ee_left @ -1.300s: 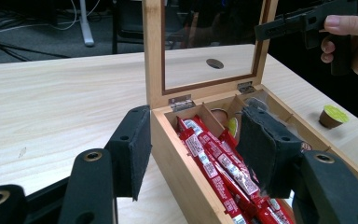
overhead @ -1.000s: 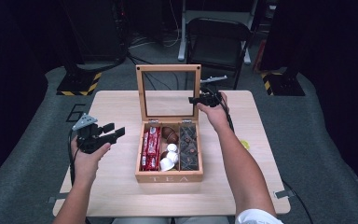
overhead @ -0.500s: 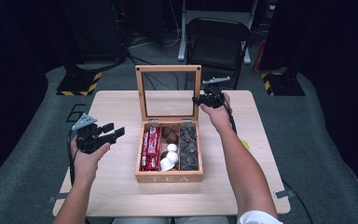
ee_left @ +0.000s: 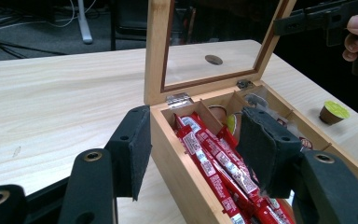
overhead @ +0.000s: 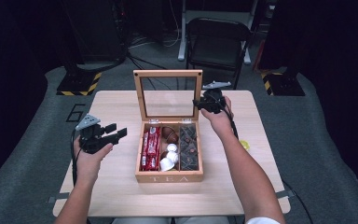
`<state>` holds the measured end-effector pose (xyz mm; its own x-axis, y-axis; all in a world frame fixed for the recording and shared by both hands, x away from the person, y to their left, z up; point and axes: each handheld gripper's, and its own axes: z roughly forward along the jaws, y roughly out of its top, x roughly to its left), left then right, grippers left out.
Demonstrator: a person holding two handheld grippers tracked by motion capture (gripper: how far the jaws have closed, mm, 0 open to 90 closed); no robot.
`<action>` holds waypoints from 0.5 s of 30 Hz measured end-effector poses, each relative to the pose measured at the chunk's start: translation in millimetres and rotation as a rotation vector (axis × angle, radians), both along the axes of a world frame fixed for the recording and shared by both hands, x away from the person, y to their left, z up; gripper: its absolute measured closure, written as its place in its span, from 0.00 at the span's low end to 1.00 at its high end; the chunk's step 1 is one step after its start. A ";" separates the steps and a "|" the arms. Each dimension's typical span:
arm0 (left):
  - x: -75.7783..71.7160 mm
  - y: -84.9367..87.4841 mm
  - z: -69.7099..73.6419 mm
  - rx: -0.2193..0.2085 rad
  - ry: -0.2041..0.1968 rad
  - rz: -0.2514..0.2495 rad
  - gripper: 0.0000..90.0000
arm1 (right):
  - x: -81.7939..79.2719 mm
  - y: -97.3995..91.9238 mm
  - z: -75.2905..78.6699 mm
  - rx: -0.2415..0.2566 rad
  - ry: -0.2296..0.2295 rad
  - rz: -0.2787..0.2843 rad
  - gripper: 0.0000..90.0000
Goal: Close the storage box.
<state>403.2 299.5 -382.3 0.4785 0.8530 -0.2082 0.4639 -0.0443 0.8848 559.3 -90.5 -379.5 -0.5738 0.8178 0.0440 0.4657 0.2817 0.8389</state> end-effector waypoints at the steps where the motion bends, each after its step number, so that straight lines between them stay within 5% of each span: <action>1: -0.2 -0.4 0.0 0.000 0.004 -0.002 0.49 | -1.3 0.0 0.0 -0.005 -0.008 0.004 0.72; 15: 0.3 -3.1 -1.2 0.005 0.008 -0.008 0.49 | -21.9 -3.3 -3.0 0.018 -0.039 0.005 0.71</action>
